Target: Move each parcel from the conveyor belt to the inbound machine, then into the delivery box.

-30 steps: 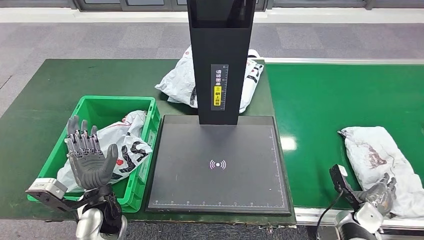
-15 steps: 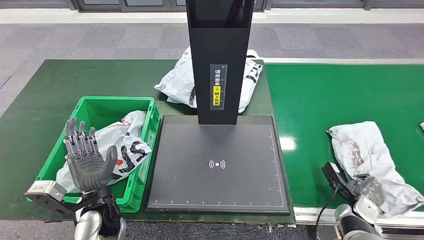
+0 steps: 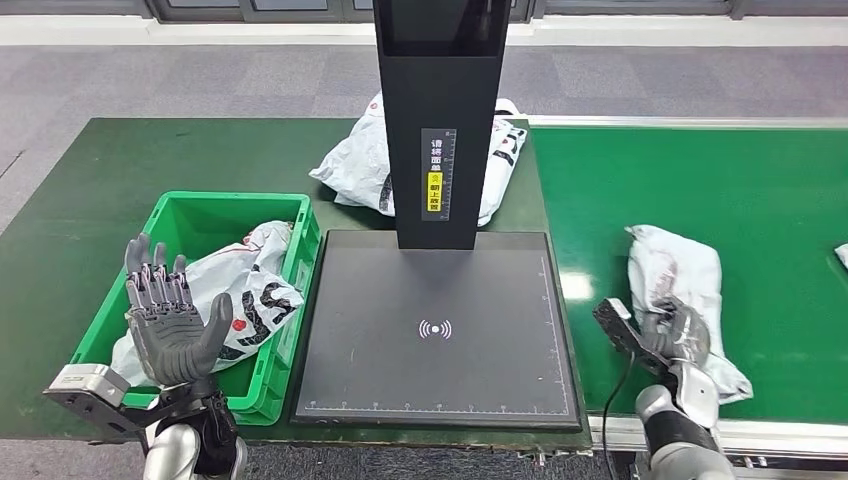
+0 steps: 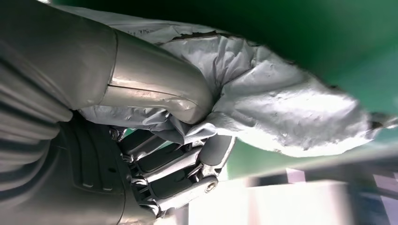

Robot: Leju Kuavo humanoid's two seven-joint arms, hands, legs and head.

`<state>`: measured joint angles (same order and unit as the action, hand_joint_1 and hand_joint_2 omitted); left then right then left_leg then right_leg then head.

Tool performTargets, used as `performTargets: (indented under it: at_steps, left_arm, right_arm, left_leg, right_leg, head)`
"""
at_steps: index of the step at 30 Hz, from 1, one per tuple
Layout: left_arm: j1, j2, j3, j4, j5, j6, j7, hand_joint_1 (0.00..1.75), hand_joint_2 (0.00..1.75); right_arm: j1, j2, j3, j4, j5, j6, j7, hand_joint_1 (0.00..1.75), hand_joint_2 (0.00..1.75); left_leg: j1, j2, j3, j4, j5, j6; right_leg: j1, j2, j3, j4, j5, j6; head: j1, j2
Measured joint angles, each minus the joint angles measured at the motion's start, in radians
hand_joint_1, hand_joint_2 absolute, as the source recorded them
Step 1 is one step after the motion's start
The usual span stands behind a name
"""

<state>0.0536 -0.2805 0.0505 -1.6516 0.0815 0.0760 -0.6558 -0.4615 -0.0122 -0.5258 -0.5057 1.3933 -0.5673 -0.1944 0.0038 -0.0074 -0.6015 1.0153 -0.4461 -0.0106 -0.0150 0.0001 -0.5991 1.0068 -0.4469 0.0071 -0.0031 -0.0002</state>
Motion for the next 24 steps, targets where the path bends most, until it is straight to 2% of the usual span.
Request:
performTargets:
  at_steps: [1, 3, 6, 9, 17, 24]
  left_arm:
    - [0.000, 0.000, 0.001, 0.001, -0.003, -0.001, 0.000, 0.00, 1.75]
    - [-0.001, -0.001, 0.002, 0.004, -0.008, -0.002, 0.000, 0.00, 1.75]
    - [0.000, -0.001, 0.006, 0.007, -0.014, -0.002, -0.002, 0.00, 1.75]
    - [0.000, -0.001, 0.011, 0.010, -0.019, -0.002, -0.006, 0.00, 1.75]
    - [0.003, -0.001, 0.018, 0.012, -0.028, 0.001, -0.016, 0.00, 1.75]
    - [0.001, -0.001, 0.018, 0.026, -0.040, 0.015, -0.033, 0.00, 1.75]
  right_arm:
    - [0.014, 0.029, 0.015, -0.051, -0.032, 0.025, -0.048, 1.75, 1.75]
    - [0.056, 0.084, 0.069, -0.167, -0.080, 0.068, -0.082, 1.75, 1.75]
    - [0.130, 0.149, 0.191, -0.354, -0.130, 0.089, -0.091, 1.75, 1.75]
    - [0.188, 0.185, 0.303, -0.505, -0.149, 0.100, -0.086, 1.75, 1.75]
    - [0.295, 0.223, 0.523, -0.750, -0.133, 0.093, -0.091, 1.75, 1.75]
    - [0.332, 0.225, 0.666, -0.818, -0.216, 0.126, -0.115, 1.71, 1.75]
  left_leg:
    - [0.000, 0.000, 0.000, 0.000, 0.000, 0.000]
    - [0.001, -0.001, 0.000, 0.000, 0.000, -0.001]
    - [0.002, -0.002, 0.000, 0.000, 0.001, -0.002]
    - [0.002, 0.000, 0.000, 0.000, 0.000, -0.003]
    - [0.002, 0.000, 0.000, 0.000, -0.001, -0.003]
    - [0.002, 0.001, 0.000, 0.000, -0.001, -0.003]
  right_leg:
    - [0.000, 0.000, 0.000, 0.000, 0.000, 0.000]
    - [0.001, -0.001, 0.000, 0.000, -0.001, -0.001]
    - [0.001, -0.002, 0.000, 0.000, -0.001, -0.002]
    - [0.001, 0.000, -0.001, 0.000, -0.002, -0.002]
    - [0.001, 0.000, -0.001, 0.000, -0.002, -0.002]
    - [0.001, 0.000, -0.001, 0.000, -0.002, -0.002]
  head:
    - [0.000, 0.000]
    - [0.000, 0.000]
    - [0.000, 0.000]
    - [0.000, 0.000]
    - [0.000, 0.000]
    - [0.000, 0.000]
